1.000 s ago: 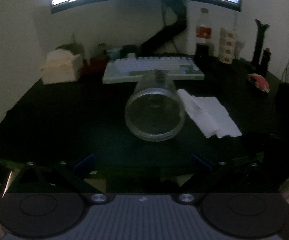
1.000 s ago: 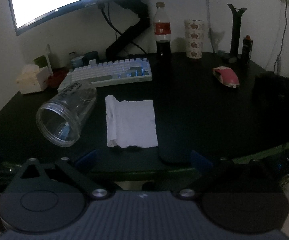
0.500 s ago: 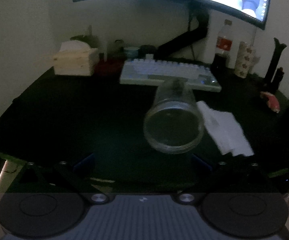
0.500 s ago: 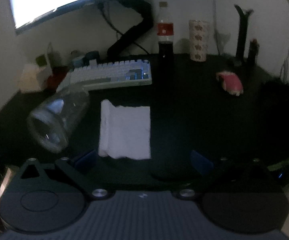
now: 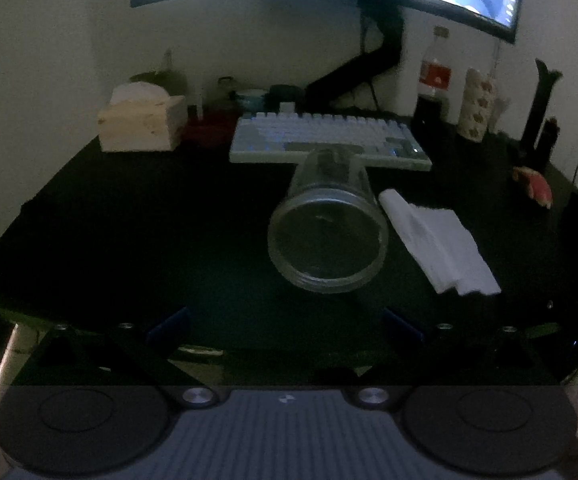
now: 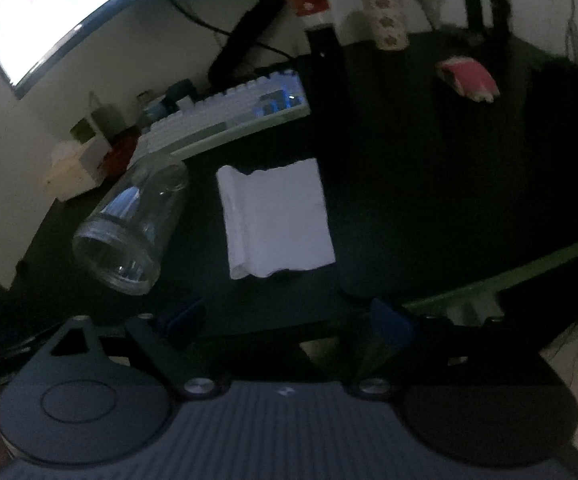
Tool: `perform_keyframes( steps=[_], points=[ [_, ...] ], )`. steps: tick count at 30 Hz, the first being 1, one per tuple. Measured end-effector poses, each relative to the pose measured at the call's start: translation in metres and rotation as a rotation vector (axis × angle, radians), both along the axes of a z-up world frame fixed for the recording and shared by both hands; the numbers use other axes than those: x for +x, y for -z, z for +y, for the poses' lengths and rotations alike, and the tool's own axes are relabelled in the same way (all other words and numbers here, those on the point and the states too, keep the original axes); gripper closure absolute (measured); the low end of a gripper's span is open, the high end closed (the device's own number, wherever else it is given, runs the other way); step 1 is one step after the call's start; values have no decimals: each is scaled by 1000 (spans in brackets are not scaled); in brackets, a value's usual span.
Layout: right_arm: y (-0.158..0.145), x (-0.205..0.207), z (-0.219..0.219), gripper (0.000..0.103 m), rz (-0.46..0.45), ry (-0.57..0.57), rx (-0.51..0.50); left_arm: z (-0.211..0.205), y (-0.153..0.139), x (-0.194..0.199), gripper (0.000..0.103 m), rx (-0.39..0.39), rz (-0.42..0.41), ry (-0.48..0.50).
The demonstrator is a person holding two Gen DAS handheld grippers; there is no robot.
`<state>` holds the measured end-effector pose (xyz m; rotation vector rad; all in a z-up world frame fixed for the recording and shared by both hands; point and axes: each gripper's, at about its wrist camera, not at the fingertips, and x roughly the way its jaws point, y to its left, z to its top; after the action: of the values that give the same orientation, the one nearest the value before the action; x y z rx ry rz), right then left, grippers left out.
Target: Clean container
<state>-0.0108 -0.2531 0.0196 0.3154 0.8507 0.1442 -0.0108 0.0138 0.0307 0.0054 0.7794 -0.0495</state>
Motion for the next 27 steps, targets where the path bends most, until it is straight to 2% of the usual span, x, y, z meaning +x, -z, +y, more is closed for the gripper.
perform_keyframes(
  steps=[27],
  points=[
    [-3, -14, 28, 8, -74, -81, -65, -14, 0, -7, 0, 6, -23, 20]
  ],
)
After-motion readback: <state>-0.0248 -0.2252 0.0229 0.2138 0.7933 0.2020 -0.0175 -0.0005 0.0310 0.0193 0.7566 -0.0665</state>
